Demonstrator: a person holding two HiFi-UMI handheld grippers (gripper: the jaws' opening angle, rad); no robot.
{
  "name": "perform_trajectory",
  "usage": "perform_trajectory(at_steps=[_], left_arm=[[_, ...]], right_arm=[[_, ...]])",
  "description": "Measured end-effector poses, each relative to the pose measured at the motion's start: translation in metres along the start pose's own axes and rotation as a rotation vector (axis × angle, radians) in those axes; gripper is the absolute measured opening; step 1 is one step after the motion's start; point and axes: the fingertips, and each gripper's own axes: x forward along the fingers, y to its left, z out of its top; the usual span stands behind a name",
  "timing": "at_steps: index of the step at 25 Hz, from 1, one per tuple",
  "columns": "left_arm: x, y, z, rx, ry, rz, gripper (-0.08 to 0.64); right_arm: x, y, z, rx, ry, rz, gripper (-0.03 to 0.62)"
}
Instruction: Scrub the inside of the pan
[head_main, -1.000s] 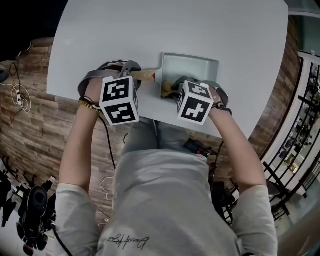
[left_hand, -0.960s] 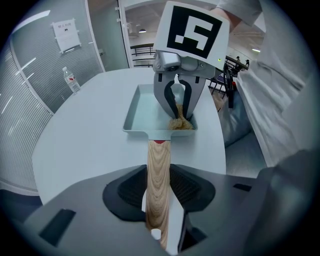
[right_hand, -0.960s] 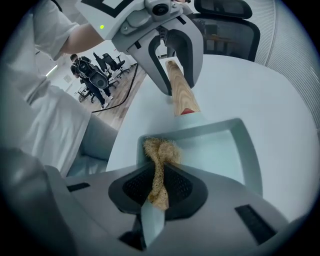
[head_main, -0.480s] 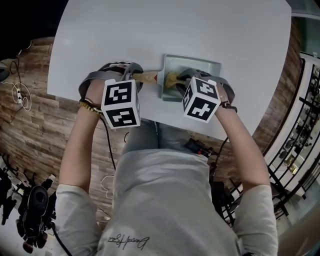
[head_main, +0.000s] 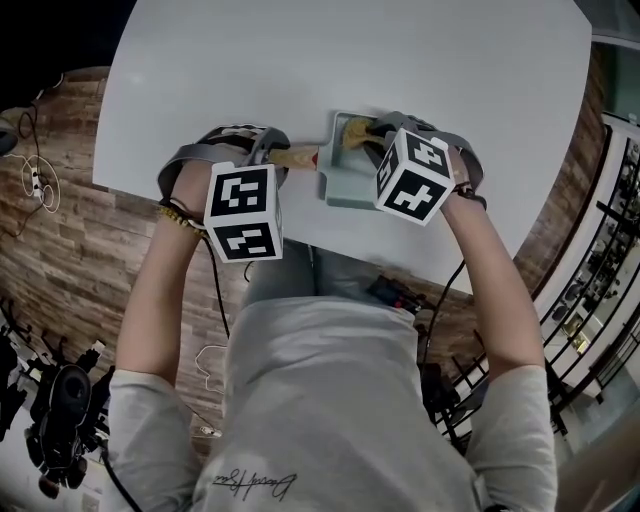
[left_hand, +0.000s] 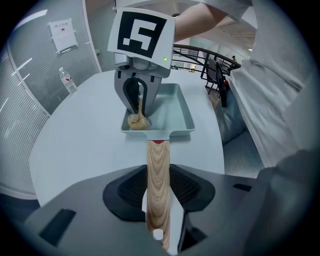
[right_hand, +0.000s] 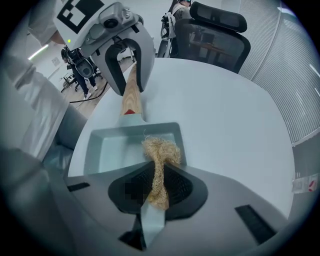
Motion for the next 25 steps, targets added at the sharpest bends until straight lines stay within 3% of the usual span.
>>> perform_trajectory(at_steps=[8, 25], left_arm=[[0.002, 0.0, 0.0, -0.016, 0.006, 0.009, 0.149], [0.002, 0.003, -0.005, -0.029, 0.026, 0.028, 0.15]], right_arm=[[0.001, 0.006, -0.003, -0.003, 0.009, -0.028, 0.067], [0.001, 0.067, -0.015, -0.013, 0.031, 0.079, 0.067]])
